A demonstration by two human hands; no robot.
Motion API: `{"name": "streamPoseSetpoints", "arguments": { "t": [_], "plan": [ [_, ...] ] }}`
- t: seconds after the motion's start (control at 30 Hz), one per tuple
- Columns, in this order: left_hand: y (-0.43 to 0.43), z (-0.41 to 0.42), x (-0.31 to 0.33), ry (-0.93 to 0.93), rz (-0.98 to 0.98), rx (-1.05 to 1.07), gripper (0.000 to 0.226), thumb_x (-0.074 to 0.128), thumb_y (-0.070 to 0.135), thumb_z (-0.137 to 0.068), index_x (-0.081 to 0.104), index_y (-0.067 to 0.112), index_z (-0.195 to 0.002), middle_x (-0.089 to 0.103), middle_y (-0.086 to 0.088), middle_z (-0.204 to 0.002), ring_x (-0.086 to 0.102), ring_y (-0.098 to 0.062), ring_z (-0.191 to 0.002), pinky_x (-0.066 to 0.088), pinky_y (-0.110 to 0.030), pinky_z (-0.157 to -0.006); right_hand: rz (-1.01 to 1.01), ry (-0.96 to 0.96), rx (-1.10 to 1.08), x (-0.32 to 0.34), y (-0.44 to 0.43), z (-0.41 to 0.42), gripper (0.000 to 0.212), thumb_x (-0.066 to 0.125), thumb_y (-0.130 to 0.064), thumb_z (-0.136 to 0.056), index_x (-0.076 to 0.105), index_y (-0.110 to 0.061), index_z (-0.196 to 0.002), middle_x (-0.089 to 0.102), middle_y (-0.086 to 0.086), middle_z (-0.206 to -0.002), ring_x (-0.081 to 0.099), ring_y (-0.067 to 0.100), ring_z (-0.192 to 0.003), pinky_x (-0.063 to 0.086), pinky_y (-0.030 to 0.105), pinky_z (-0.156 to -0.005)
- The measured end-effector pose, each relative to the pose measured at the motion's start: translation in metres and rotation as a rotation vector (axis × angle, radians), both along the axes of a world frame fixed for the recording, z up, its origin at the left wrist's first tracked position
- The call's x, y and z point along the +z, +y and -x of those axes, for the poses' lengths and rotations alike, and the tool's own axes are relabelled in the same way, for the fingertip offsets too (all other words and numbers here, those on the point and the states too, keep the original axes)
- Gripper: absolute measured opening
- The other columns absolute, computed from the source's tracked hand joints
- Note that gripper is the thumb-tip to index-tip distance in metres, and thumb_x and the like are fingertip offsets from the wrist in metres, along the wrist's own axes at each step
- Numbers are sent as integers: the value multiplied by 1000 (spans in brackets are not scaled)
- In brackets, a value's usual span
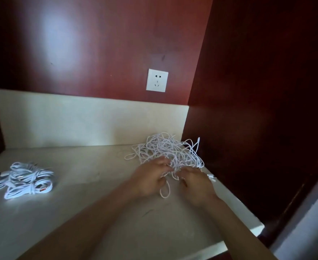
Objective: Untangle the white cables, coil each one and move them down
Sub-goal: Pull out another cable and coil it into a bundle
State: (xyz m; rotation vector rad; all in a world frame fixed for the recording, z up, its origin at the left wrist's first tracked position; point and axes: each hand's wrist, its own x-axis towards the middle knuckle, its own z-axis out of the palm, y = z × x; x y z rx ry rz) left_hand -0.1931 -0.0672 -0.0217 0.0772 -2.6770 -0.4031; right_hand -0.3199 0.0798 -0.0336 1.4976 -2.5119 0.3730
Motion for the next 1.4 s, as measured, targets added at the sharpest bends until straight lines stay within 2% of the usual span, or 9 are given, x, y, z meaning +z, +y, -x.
{"name": "streamPoseSetpoints", "arguments": {
  "t": [0.1, 0.2, 0.4, 0.57, 0.97, 1.1, 1.17, 1.27, 1.4],
  "plan": [
    [8, 15, -10, 34, 81, 4, 36, 58, 18, -78, 71, 16, -112, 65, -6, -123, 51, -18, -120, 52, -31, -91, -67, -107, -40, -7, 4, 10, 50, 37, -23, -85, 58, -35, -129, 50, -4, -142, 47, 21, -131, 42, 36, -102],
    [9, 24, -11, -77, 131, 104, 33, 54, 26, -86, 65, 23, -117, 62, 3, -119, 55, -17, -116, 46, -28, -89, -62, -175, -24, -9, 3, 16, 49, 43, -14, -91, 56, -36, -132, 38, -10, -151, 42, 15, -137, 40, 33, -106],
    [10, 51, -12, -113, 200, 253, 45, 53, 31, -89, 50, 29, -134, 54, 0, -130, 45, -24, -125, 40, -35, -99, 89, -227, 29, -12, -4, 35, 29, 53, -11, -89, 71, -24, -107, 58, -3, -114, 59, 15, -104, 47, 33, -89],
    [10, 72, -12, -158, 208, 342, 34, 57, 41, -87, 58, 31, -120, 56, 4, -122, 40, -22, -123, 35, -34, -99, 223, -288, 30, -13, -2, 58, 16, 65, -9, -74, 58, -22, -80, 56, -8, -87, 52, 9, -81, 44, 28, -74],
    [5, 80, -20, -66, 151, 451, 19, 60, 34, -85, 66, 24, -101, 64, 6, -112, 51, -16, -114, 40, -27, -91, 87, -182, -18, 2, -9, 70, 7, 65, -26, -74, 65, -19, -75, 67, -5, -82, 60, 13, -81, 35, 24, -61],
    [7, 78, -24, 65, -15, 501, 10, 61, 31, -86, 64, 24, -93, 65, 3, -105, 57, -20, -105, 42, -30, -84, 162, -182, -70, 6, -2, 73, 11, 67, -33, -75, 69, -23, -79, 70, -8, -81, 63, 9, -79, 48, 24, -67],
    [5, 77, -22, 91, -107, 529, 6, 62, 30, -87, 62, 26, -92, 64, 3, -102, 59, -21, -99, 44, -32, -79, 272, -302, -73, 13, -2, 73, 9, 73, -33, -75, 69, -25, -73, 71, -10, -76, 64, 6, -72, 51, 25, -66],
    [4, 75, -20, 167, -245, 527, 11, 65, 25, -85, 57, 28, -93, 57, 4, -100, 62, -21, -89, 49, -34, -74, 573, -775, -31, 34, -7, 67, 17, 76, -8, -73, 69, -18, -61, 72, 2, -65, 64, 11, -60, 52, 30, -62],
    [4, 67, -4, 487, -448, 464, 33, 72, 8, -74, 52, 28, -91, 51, 3, -98, 55, -5, -81, 44, -23, -73, 889, -1310, 54, 72, -7, 52, 11, 66, 6, -84, 65, 2, -74, 71, 18, -69, 70, 22, -63, 60, 29, -63]
  ]
}}
